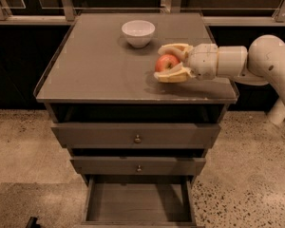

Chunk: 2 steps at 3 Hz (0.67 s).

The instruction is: Pick apple from bottom drawer and place on counter

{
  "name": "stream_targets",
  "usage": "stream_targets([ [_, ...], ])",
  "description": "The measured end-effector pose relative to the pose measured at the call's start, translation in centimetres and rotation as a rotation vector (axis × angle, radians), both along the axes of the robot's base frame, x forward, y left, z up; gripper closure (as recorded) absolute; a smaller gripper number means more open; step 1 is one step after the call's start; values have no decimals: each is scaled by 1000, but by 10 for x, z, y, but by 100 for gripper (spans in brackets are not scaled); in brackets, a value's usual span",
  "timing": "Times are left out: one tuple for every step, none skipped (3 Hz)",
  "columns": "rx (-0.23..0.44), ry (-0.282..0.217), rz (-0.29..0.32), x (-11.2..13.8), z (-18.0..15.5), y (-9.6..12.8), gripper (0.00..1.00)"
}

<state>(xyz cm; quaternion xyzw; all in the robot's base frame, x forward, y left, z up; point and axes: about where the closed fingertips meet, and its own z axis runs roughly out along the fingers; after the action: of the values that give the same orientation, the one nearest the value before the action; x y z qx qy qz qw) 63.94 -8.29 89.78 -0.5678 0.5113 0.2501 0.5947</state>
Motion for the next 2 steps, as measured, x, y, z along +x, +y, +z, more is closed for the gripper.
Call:
stream_targets([
  [0,0,0,0,0,0,13],
  [0,0,0,0,0,0,0],
])
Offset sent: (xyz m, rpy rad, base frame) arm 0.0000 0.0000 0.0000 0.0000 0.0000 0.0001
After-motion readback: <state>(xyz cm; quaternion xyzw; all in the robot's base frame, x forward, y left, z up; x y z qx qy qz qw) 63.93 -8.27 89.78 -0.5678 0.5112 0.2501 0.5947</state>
